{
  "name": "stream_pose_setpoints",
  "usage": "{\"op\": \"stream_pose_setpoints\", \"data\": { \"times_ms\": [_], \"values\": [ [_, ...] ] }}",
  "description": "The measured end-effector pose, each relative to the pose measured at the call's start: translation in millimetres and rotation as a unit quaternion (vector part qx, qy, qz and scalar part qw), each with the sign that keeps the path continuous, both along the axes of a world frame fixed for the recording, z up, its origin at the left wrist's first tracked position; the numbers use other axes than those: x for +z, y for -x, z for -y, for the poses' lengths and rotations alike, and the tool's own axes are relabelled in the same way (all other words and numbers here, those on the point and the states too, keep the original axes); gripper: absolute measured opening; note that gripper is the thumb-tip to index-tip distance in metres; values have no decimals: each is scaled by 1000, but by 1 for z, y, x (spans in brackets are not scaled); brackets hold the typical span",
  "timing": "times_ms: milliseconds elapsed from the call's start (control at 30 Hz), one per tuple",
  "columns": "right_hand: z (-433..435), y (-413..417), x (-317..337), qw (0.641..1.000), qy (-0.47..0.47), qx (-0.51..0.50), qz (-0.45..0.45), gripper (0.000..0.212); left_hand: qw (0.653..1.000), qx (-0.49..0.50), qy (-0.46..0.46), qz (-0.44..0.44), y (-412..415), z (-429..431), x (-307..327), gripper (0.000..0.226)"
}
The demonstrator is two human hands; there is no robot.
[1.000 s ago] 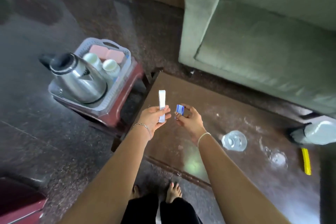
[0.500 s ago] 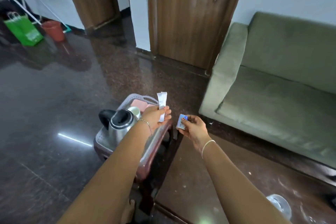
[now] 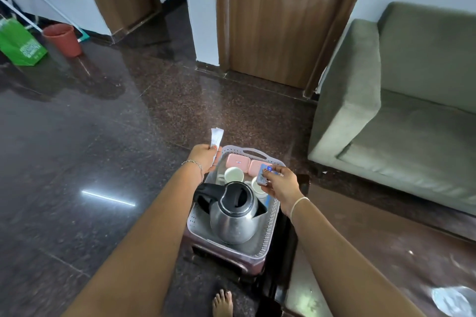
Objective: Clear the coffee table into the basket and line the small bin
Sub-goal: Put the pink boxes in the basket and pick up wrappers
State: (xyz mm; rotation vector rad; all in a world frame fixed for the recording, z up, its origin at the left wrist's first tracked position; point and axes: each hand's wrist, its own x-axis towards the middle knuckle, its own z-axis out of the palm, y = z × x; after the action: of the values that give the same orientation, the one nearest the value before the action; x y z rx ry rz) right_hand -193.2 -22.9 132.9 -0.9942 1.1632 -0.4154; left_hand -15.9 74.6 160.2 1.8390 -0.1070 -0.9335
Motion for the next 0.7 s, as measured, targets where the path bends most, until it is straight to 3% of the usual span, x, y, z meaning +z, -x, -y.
{"op": "stream_pose_setpoints", "data": {
  "times_ms": [267, 433, 600, 700],
  "values": [
    [12, -41, -31, 999, -1, 5, -53, 14, 980, -89, -143, 102, -42, 7, -61, 27],
    [32, -55, -54, 997, -8, -7, -75, 15, 938, -175, -253, 160, -54, 19, -88, 11],
    [48, -56, -76, 994, -11, -21, -102, 16, 923, -193, -286, 171, -63, 39, -110, 10],
    [54, -53, -88, 993, -17, -31, -109, 15, 918, -191, -298, 179, -66, 47, -119, 20]
  ]
}}
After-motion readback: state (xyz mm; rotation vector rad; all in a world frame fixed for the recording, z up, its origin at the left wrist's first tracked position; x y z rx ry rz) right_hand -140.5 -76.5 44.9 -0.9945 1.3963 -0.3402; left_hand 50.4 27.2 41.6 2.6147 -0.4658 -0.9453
